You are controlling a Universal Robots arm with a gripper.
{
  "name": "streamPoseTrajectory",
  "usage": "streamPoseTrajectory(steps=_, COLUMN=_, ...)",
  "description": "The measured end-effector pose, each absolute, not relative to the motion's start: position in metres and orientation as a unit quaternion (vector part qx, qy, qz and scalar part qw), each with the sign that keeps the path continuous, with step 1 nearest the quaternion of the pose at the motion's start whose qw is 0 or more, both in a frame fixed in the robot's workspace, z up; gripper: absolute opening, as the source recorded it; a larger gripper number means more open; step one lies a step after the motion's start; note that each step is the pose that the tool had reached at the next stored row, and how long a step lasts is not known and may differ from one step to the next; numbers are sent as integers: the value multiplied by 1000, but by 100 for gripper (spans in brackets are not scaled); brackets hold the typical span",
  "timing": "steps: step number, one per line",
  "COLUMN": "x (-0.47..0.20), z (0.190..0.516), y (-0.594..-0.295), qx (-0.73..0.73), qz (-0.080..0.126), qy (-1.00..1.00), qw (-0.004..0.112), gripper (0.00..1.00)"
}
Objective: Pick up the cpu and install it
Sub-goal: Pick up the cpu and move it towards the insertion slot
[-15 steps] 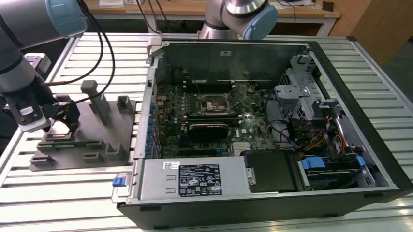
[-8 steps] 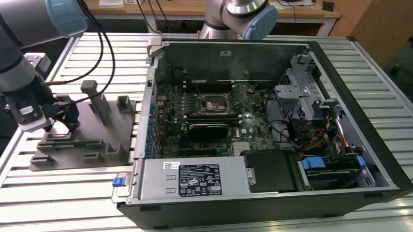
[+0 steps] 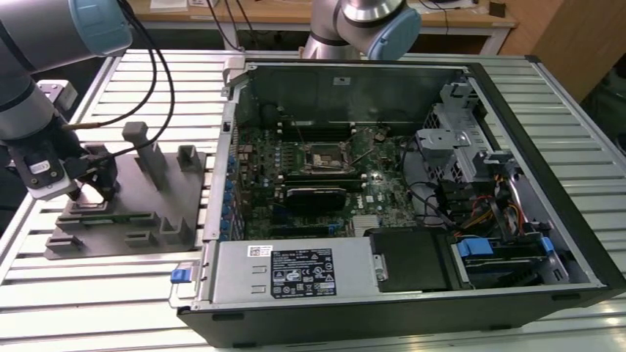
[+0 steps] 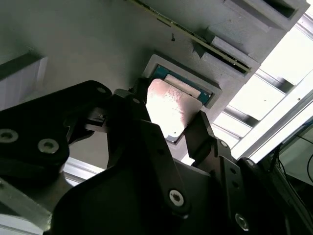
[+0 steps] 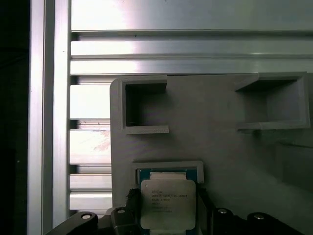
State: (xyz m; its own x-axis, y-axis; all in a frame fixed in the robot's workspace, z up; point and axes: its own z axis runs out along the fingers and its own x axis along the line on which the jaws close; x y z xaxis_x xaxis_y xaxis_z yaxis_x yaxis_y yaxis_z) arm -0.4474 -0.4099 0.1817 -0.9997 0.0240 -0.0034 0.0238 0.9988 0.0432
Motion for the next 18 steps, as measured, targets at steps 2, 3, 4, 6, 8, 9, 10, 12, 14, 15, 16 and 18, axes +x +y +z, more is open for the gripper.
streamPoseTrajectory(steps=2, x=-447, z=182, y=-410, qx=12, qz=22, qy=1000, qw=2, gripper=54)
streamPoseTrajectory(steps=3, x=-447, z=183, y=-410, qx=12, qz=22, qy=1000, qw=2, gripper=54)
streamPoseTrajectory(steps=4, x=-447, z=184, y=-410, qx=12, qz=22, qy=1000, qw=2, gripper=54)
streamPoseTrajectory(steps=6, x=-447, z=186, y=-410, qx=12, qz=22, qy=1000, qw=2, gripper=54)
streamPoseTrajectory(steps=8, x=-447, z=188, y=-410, qx=12, qz=22, qy=1000, qw=2, gripper=54)
streamPoseTrajectory(steps=9, x=-447, z=189, y=-410, qx=12, qz=22, qy=1000, qw=2, gripper=54)
streamPoseTrajectory(steps=10, x=-447, z=190, y=-410, qx=12, qz=22, qy=1000, qw=2, gripper=54)
streamPoseTrajectory(steps=12, x=-447, z=190, y=-410, qx=12, qz=22, qy=1000, qw=2, gripper=54)
streamPoseTrajectory(steps=14, x=-447, z=191, y=-410, qx=12, qz=22, qy=1000, qw=2, gripper=54)
streamPoseTrajectory(steps=15, x=-447, z=192, y=-410, qx=12, qz=22, qy=1000, qw=2, gripper=54)
streamPoseTrajectory(steps=16, x=-447, z=192, y=-410, qx=12, qz=23, qy=1000, qw=2, gripper=54)
streamPoseTrajectory(steps=18, x=-447, z=192, y=-410, qx=12, qz=23, qy=1000, qw=2, gripper=54)
